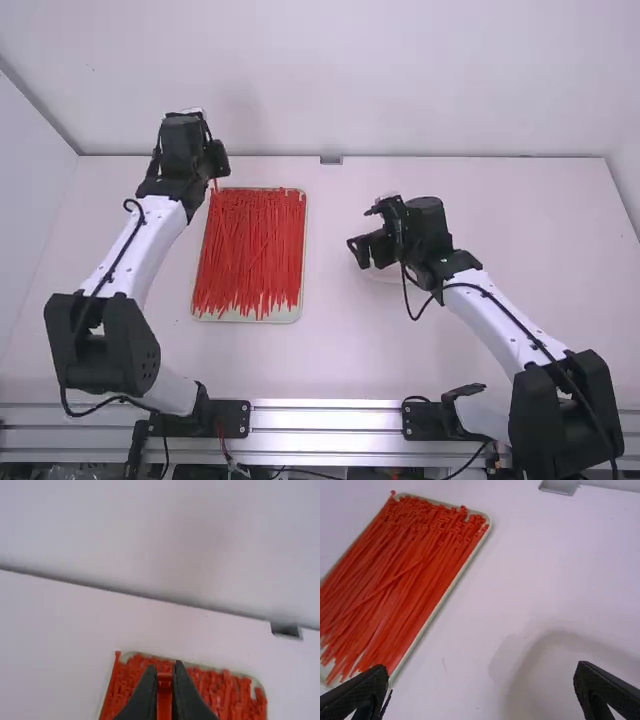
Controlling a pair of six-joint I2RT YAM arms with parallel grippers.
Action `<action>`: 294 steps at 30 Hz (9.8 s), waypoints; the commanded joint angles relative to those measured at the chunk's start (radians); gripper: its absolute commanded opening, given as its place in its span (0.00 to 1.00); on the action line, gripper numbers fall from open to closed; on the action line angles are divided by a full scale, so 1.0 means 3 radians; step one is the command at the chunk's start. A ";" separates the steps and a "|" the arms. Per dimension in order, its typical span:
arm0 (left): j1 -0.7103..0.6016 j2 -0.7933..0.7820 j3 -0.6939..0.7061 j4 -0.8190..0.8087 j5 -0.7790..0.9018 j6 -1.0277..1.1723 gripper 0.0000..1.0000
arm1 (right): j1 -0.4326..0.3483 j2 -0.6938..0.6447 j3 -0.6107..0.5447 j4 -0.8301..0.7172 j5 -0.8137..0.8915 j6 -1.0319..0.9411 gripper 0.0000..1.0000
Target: Fasten the cable tie
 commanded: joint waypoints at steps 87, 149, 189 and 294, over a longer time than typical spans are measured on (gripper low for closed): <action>-0.1061 -0.1106 -0.1715 0.2832 0.1829 -0.1115 0.02 | 0.0814 0.0004 0.0113 0.1907 0.0203 0.1039 0.24; -0.0570 -0.0408 -0.0145 0.2904 0.5008 -0.0809 1.00 | -0.0223 0.0004 0.0112 0.4097 -0.2537 0.1595 0.00; -0.0841 -0.0365 -0.0037 0.2983 0.4906 -0.0908 0.16 | -0.0097 0.0004 0.0112 0.4196 -0.2266 0.1592 0.00; -0.0647 0.0779 0.1404 0.0183 0.4466 -0.3203 0.02 | -0.0303 0.0004 -0.0225 0.4180 -0.3988 -0.3560 0.52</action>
